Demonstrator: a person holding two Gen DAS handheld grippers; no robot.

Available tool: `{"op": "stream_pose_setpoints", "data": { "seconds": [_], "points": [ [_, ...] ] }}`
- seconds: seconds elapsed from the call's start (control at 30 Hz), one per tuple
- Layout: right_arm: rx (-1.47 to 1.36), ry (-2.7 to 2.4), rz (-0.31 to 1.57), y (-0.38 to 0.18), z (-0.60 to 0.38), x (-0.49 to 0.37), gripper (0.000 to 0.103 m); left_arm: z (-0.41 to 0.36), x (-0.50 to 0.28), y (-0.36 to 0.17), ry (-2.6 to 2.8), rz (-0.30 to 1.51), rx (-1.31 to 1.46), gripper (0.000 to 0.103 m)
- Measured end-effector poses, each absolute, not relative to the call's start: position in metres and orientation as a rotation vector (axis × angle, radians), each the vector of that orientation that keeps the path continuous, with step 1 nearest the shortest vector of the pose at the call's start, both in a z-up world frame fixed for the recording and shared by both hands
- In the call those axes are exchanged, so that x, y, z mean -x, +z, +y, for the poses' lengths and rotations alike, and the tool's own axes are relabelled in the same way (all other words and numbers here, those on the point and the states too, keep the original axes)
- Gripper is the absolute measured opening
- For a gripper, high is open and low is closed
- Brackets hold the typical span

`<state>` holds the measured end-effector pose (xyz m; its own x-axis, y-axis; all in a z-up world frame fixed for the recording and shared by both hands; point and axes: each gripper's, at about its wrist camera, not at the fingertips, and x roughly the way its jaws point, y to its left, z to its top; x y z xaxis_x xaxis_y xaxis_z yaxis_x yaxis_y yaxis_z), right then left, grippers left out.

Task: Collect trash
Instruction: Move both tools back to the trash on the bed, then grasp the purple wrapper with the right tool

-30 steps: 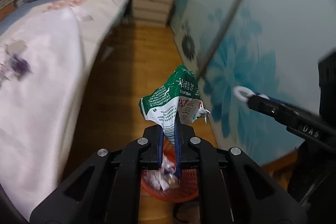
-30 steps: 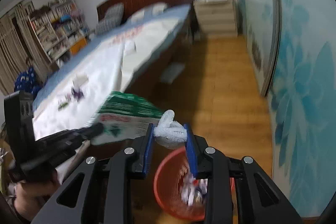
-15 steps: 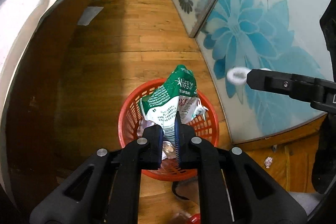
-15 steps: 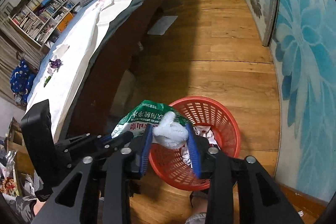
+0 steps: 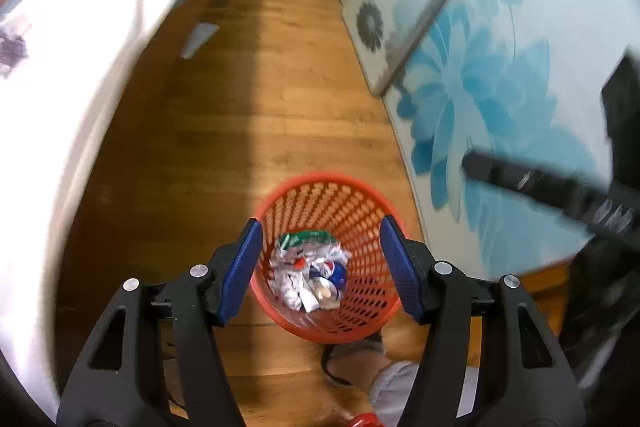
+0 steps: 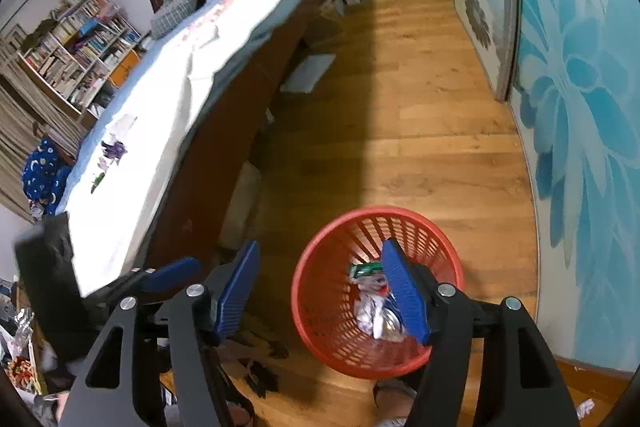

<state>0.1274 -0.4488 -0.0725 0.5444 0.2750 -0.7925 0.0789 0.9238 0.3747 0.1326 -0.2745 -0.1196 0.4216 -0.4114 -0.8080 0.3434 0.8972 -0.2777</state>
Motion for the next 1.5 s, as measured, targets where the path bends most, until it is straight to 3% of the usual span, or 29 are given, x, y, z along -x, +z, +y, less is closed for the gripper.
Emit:
{"op": "stream_pose_setpoints", "data": {
  "seconds": [0.1,0.37,0.57,0.87,1.1,1.33,1.43,1.47,1.5],
  "points": [
    [-0.367,0.149,0.971,-0.067,-0.43,-0.129,0.065,-0.255,-0.131,-0.075,-0.461,0.946,0.102,0.069],
    [-0.291,0.245,0.875,-0.042,-0.359,-0.132,0.066,-0.175,-0.117,0.036,-0.471,0.801,0.232,0.075],
    [-0.245,0.32,0.775,-0.013,-0.297,-0.127,0.071,-0.069,-0.113,0.067,-0.371,0.737,0.397,0.078],
    [-0.124,0.35,0.734,0.017,-0.183,-0.154,0.073,0.06,-0.125,0.024,-0.216,0.771,0.537,0.079],
    [-0.05,0.324,0.756,0.019,-0.105,-0.195,0.073,0.095,-0.138,-0.039,-0.228,0.831,0.63,0.079],
    [-0.016,0.292,0.821,0.005,-0.054,-0.277,0.073,0.105,-0.139,-0.042,-0.239,0.796,0.587,0.079],
    [-0.017,0.29,0.859,-0.009,-0.038,-0.308,0.066,0.11,-0.138,-0.046,-0.237,0.798,0.575,0.079],
    [-0.015,0.302,0.885,-0.017,-0.033,-0.317,0.047,0.112,-0.139,-0.048,-0.232,0.802,0.58,0.079],
    [-0.003,0.301,0.909,-0.023,-0.028,-0.325,0.037,0.114,-0.14,-0.05,-0.233,0.806,0.585,0.079]
  ]
}}
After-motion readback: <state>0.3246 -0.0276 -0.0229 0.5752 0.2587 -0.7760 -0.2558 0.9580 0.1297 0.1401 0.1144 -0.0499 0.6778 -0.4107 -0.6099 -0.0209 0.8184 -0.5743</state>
